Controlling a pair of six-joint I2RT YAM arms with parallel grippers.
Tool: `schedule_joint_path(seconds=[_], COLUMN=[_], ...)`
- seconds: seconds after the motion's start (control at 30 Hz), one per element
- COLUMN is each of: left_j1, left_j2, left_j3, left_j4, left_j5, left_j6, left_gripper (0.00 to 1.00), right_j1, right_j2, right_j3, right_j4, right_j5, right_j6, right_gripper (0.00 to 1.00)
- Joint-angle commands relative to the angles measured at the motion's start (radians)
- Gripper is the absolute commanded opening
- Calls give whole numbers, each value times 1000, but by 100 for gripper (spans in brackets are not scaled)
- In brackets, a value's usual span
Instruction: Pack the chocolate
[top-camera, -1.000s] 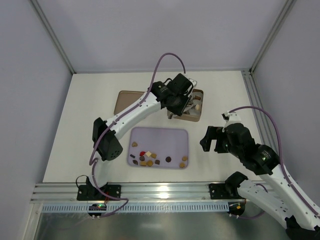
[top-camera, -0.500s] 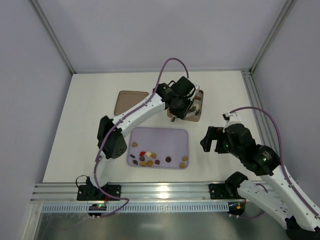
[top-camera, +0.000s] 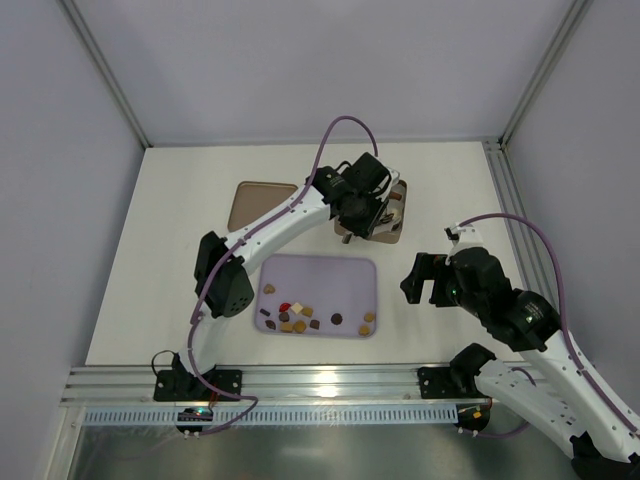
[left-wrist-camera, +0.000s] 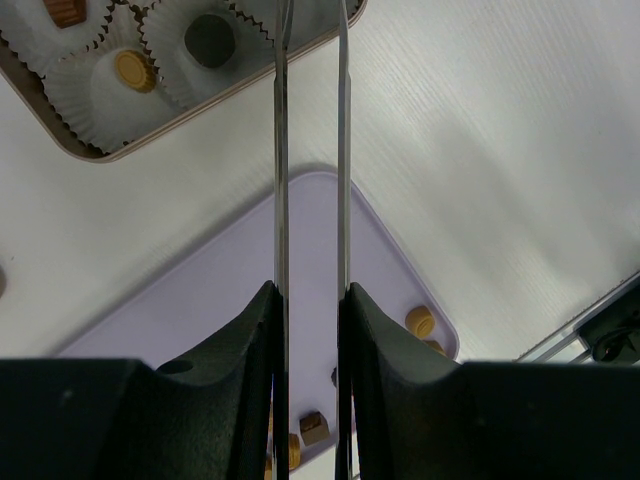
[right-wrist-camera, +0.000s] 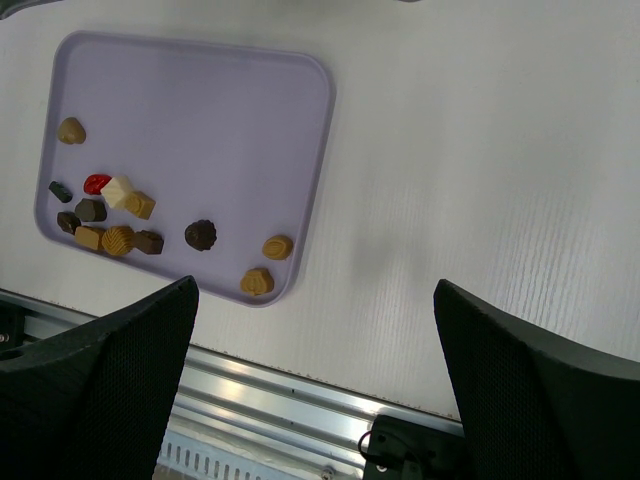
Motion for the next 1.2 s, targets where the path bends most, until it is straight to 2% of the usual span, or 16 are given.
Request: schedule_joint_path(seconds=[0.0, 0.53, 1.17], left_j1=[4, 4, 12], left_j2=[-15, -24, -64], left_j3=[0, -7, -7], left_j4=[34, 27, 33], left_j5=[14, 6, -9], left_j6=[10, 14, 16], left_gripper=[30, 37, 38], right_j1=[0, -2, -2], right_j2=[-9, -10, -10], right_j3=[18, 18, 18], right_j4=[17, 19, 16], right_j5=[14, 15, 20], right_j6=[6, 6, 7], right_gripper=[100, 100, 100])
